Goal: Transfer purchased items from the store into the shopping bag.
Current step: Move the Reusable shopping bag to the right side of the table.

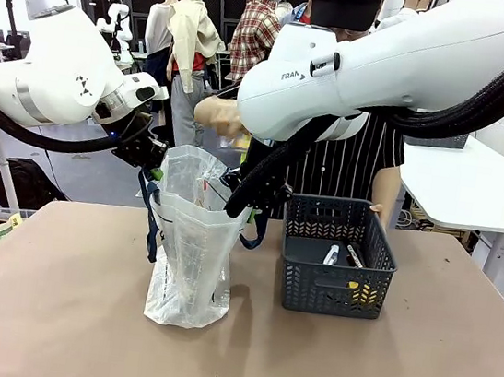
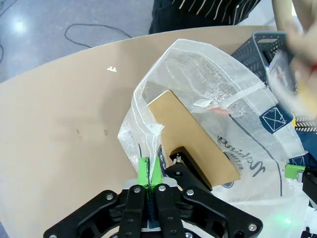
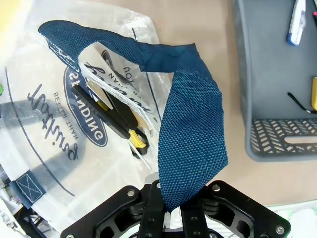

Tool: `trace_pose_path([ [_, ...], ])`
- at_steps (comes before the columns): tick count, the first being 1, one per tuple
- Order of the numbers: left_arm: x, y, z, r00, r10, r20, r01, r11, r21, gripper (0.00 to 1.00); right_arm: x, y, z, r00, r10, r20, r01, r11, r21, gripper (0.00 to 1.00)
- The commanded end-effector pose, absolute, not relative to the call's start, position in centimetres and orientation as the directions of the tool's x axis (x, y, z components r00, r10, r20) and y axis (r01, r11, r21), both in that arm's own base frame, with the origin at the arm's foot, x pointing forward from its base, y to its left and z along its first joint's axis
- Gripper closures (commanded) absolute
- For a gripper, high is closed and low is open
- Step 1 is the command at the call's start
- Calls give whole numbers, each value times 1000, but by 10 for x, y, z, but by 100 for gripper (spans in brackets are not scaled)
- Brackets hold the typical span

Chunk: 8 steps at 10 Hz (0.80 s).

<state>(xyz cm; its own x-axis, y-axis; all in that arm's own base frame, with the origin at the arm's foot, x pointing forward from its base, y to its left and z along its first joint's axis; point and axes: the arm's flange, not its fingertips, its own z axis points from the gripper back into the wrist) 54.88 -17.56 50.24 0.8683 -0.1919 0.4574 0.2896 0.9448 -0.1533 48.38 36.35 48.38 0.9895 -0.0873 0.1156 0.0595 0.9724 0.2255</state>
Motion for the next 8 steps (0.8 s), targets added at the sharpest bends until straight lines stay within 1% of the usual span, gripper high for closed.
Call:
trace_pose_path([
  [1,548,-175,502,868,-193,457,288,946,-146,100,483,363,484,989,-88,116,61,973,224,100],
  [8,548,-175,502,868,-193,457,288,946,-146,100,483,363,484,989,-88,116,61,973,224,100],
])
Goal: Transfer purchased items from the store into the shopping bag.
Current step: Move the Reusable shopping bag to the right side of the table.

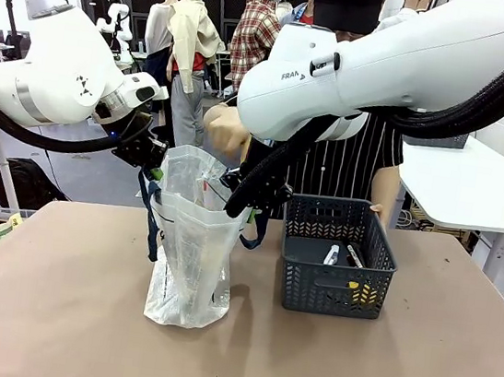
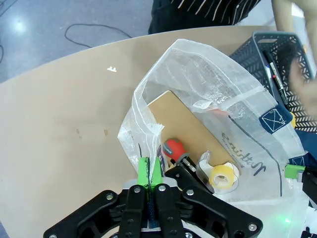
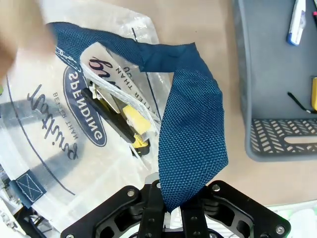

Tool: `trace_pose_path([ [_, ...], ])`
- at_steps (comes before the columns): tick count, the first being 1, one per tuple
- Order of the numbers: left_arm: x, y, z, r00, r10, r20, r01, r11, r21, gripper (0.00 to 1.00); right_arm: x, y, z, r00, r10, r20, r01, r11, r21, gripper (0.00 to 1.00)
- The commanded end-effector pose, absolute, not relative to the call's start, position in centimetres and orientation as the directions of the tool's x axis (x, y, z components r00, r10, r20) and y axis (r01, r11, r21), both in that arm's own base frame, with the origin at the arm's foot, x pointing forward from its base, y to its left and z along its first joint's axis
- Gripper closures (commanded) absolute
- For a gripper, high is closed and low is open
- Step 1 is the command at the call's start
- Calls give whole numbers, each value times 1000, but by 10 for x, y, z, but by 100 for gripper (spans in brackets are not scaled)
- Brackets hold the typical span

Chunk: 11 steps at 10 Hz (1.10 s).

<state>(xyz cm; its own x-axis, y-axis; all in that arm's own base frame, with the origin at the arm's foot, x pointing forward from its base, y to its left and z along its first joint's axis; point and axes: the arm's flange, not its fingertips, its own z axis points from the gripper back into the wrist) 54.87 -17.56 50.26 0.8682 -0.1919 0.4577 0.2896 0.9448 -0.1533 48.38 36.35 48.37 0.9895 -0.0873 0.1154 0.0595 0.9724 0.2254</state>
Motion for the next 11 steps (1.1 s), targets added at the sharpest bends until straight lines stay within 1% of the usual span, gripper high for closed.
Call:
trace_pose_path([
  [1,548,-175,502,868,-193,457,288,946,-146,100,483,363,484,989,-88,116,61,973,224,100],
  [11,548,-175,502,868,-193,457,288,946,-146,100,483,363,484,989,-88,116,61,973,224,100],
])
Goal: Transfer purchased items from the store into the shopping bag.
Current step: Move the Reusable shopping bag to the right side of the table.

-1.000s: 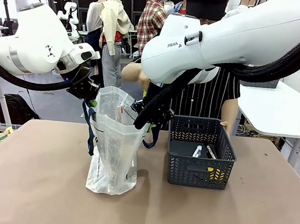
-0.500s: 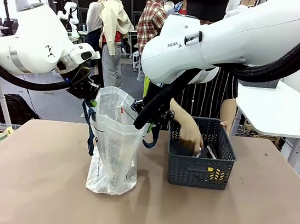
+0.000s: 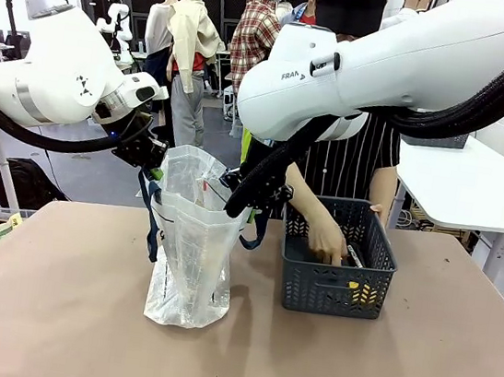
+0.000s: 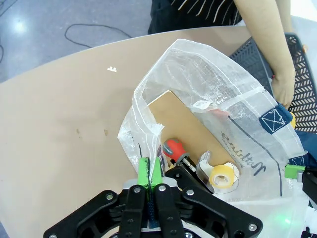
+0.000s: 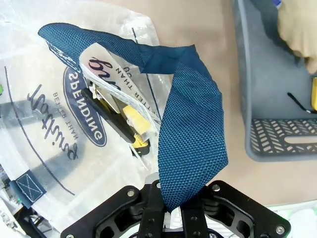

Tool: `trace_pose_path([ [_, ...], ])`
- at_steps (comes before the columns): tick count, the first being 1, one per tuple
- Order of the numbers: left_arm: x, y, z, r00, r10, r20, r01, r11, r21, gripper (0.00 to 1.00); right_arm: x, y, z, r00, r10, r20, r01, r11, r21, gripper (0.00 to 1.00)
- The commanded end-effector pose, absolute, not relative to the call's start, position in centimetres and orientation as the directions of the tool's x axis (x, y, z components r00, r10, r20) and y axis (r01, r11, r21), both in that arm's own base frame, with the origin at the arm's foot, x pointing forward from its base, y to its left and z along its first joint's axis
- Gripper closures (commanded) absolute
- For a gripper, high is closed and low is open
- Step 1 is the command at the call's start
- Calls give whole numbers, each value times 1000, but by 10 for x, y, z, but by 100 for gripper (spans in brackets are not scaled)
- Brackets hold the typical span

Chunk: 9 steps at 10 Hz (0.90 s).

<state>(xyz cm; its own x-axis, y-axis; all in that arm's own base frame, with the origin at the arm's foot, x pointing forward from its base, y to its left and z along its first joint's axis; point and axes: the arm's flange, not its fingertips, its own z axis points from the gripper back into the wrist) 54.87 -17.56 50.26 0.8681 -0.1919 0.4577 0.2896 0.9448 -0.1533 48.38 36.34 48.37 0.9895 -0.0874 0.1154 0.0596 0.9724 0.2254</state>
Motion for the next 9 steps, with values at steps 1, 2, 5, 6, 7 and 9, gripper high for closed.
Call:
trace_pose_path([
  [1,548,-175,502,868,-193,457,288,946,-146,100,483,363,484,989,-88,116,61,973,224,100],
  [2,548,-175,502,868,-193,457,288,946,-146,100,483,363,484,989,-88,116,61,973,224,100],
  [5,548,-175,502,868,-193,457,288,946,-146,100,483,363,484,989,-88,116,61,973,224,100],
  [6,548,-175,502,868,-193,457,288,946,-146,100,483,363,484,989,-88,116,61,973,224,100],
  [7,548,-175,502,868,-193,457,288,946,-146,100,483,363,484,989,-88,116,61,973,224,100],
  [9,548,-175,502,868,-193,457,288,946,-146,100,483,363,484,989,-88,116,61,973,224,100],
])
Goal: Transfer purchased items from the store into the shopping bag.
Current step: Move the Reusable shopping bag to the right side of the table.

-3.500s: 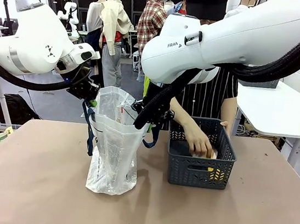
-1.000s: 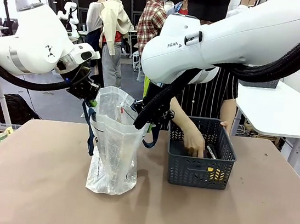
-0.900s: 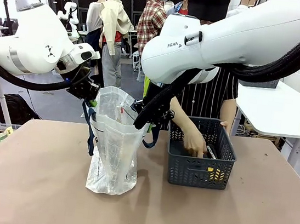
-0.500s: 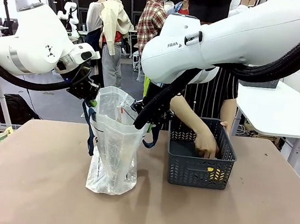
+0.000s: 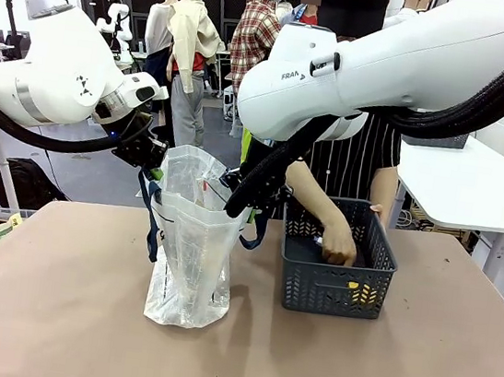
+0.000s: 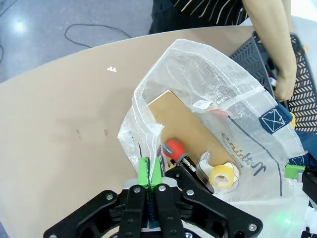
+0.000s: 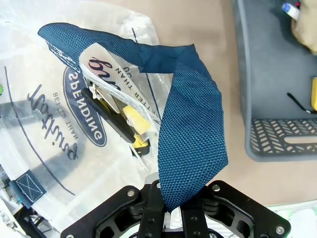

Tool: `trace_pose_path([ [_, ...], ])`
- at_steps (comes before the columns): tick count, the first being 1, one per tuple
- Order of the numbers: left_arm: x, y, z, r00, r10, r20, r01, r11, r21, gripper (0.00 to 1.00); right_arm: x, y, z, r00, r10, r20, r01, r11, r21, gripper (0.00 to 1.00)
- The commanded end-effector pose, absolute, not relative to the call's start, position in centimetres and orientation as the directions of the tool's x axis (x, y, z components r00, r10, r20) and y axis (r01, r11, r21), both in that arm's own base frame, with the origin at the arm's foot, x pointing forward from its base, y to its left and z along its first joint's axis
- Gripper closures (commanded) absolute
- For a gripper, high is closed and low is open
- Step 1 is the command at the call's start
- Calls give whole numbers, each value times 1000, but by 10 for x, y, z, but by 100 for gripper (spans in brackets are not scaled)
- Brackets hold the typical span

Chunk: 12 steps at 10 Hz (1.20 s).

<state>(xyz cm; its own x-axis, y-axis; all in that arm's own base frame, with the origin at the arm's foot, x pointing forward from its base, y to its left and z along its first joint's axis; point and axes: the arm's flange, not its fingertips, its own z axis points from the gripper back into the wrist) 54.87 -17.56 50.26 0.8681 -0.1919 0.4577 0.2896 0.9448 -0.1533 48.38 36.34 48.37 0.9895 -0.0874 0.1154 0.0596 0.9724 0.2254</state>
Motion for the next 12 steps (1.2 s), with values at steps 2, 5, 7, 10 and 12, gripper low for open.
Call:
trace_pose_path([
  [2,548,-175,502,868,-193,457,288,946,-146,100,483,363,484,989,-88,116,61,973,224,100],
  [5,548,-175,502,868,-193,457,288,946,-146,100,483,363,484,989,-88,116,61,973,224,100],
  [7,548,-175,502,868,-193,457,288,946,-146,100,483,363,484,989,-88,116,61,973,224,100],
  [10,548,-175,502,868,-193,457,288,946,-146,100,483,363,484,989,-88,116,61,973,224,100],
  [12,548,-175,502,868,-193,457,288,946,-146,100,483,363,484,989,-88,116,61,973,224,100],
])
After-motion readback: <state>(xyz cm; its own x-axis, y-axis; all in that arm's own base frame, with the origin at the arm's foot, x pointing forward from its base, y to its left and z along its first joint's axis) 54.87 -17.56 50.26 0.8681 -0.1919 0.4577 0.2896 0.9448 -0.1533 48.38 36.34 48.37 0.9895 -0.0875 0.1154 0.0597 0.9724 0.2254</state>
